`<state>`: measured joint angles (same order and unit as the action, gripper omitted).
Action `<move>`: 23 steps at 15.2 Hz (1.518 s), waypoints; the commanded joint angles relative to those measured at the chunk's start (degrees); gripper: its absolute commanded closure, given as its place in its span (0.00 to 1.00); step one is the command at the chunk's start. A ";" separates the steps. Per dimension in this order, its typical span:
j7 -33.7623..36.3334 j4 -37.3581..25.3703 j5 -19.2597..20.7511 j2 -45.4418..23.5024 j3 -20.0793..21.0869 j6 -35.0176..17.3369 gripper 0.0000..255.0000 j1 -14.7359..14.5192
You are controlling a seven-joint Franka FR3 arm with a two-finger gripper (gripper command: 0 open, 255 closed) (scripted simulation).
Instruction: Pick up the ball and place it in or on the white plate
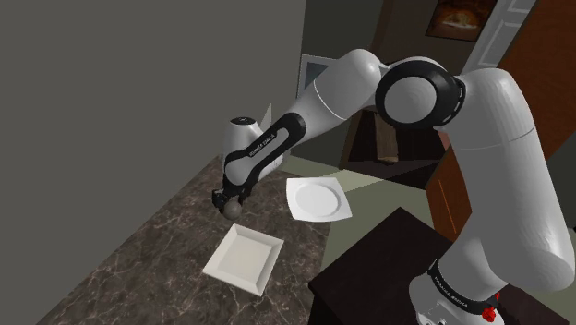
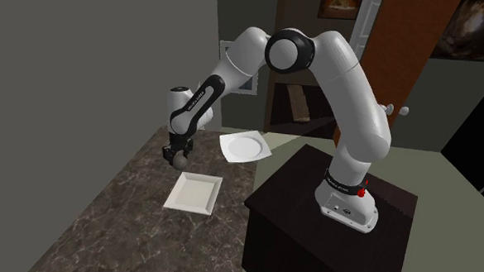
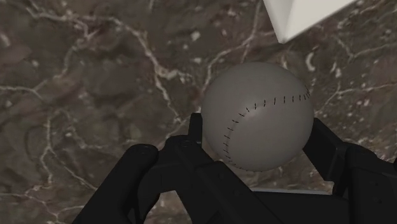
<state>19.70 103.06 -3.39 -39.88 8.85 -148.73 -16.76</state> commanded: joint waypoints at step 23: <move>-4.12 9.40 -2.60 15.77 0.95 6.76 1.00 4.63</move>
<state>16.91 110.63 -5.51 -25.36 9.76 -141.49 -13.15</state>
